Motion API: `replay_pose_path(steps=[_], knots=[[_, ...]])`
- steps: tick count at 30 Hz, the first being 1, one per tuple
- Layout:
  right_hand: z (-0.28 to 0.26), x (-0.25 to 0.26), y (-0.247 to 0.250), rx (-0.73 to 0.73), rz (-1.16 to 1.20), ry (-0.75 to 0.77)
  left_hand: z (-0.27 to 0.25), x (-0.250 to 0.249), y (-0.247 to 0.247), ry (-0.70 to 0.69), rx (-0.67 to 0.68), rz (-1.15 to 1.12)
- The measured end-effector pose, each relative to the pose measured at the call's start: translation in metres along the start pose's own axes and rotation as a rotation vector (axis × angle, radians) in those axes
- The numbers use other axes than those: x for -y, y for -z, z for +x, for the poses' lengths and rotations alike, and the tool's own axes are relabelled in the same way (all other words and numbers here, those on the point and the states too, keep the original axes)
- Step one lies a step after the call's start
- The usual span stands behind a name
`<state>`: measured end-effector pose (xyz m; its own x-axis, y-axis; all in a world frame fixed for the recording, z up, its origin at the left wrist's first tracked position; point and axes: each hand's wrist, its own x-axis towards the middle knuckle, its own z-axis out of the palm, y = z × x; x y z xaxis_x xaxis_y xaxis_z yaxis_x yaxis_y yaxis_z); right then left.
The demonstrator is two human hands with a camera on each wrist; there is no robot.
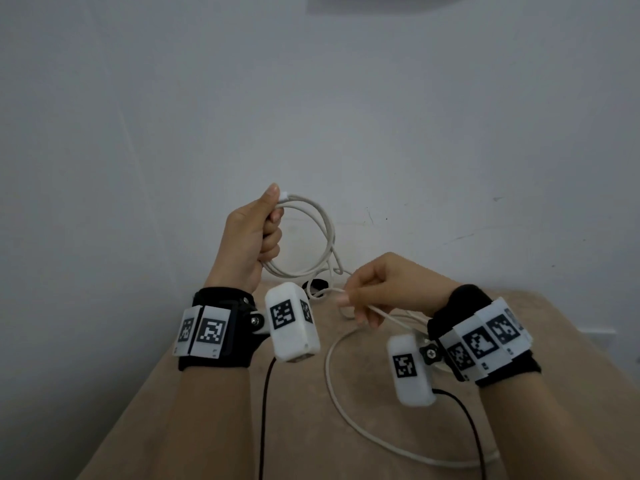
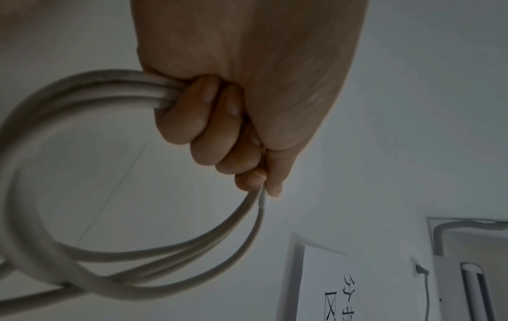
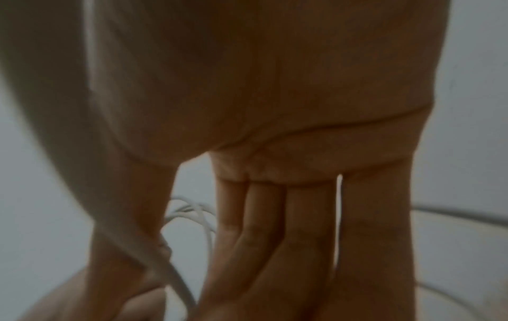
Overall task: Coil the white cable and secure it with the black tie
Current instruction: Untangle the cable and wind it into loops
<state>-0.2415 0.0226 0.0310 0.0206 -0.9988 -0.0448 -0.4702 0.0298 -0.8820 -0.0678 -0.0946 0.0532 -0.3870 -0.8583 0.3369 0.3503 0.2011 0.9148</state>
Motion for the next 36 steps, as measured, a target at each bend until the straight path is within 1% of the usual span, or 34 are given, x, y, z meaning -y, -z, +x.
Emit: replay_pose_path(steps=[1, 5, 8, 11, 13, 15, 16, 18, 20, 22, 23, 24, 25, 27, 28, 29, 30, 32, 33, 36], knots=[[0.0, 0.0, -0.001, -0.008, 0.013, 0.034, 0.0, 0.0, 0.0, 0.001, 0.001, 0.008], [0.002, -0.004, 0.005, -0.23, 0.113, 0.149, 0.0, 0.0, 0.002, 0.005, -0.022, 0.021], [-0.003, -0.006, 0.013, -0.28, 0.213, 0.215, 0.0, 0.002, 0.004, 0.008, -0.094, 0.032], [-0.006, -0.011, 0.019, -0.382, 0.303, 0.279, 0.001, 0.004, 0.007, 0.03, -0.167, 0.032], [-0.007, -0.014, 0.024, -0.443, 0.407, 0.329, 0.002, 0.005, 0.009, 0.037, -0.198, 0.044], [-0.01, -0.017, 0.029, -0.478, 0.474, 0.344, 0.002, 0.006, 0.009, 0.042, -0.209, 0.047], [-0.01, -0.018, 0.031, -0.485, 0.448, 0.329, 0.002, 0.006, 0.009, 0.042, -0.209, 0.045], [-0.011, -0.02, 0.034, -0.461, 0.287, 0.255, 0.002, 0.006, 0.007, 0.032, -0.207, 0.039], [-0.012, -0.022, 0.036, -0.351, 0.058, 0.113, 0.002, 0.005, 0.005, 0.007, -0.211, 0.022], [-0.012, -0.025, 0.036, -0.189, -0.153, -0.034, 0.002, 0.003, 0.004, -0.016, -0.196, -0.002], [-0.01, -0.026, 0.034, -0.166, -0.226, -0.063, 0.001, 0.002, 0.003, -0.023, -0.173, -0.012], [-0.007, -0.026, 0.033, -0.202, -0.256, -0.041, 0.001, 0.0, 0.002, -0.029, -0.142, -0.021], [-0.003, -0.026, 0.031, -0.286, -0.233, 0.018, 0.0, -0.001, 0.0, -0.032, -0.106, -0.031], [0.005, -0.022, 0.021, -0.505, -0.087, 0.169, -0.002, -0.004, -0.004, -0.036, -0.036, -0.042], [0.009, -0.021, 0.016, -0.593, -0.073, 0.232, -0.002, -0.005, -0.006, -0.036, -0.002, -0.046], [0.012, -0.02, 0.011, -0.636, -0.129, 0.26, -0.003, -0.006, -0.008, -0.035, 0.03, -0.053], [0.015, -0.02, 0.007, -0.636, -0.219, 0.264, -0.004, -0.007, -0.011, -0.032, 0.057, -0.064], [0.019, -0.025, 0.0, -0.583, -0.392, 0.26, -0.005, -0.007, -0.013, -0.019, 0.094, -0.093], [0.021, -0.028, -0.001, -0.57, -0.426, 0.25, -0.005, -0.007, -0.013, -0.013, 0.106, -0.104], [0.023, -0.033, -0.001, -0.584, -0.402, 0.23, -0.006, -0.008, -0.008, 0.007, 0.113, -0.129]])
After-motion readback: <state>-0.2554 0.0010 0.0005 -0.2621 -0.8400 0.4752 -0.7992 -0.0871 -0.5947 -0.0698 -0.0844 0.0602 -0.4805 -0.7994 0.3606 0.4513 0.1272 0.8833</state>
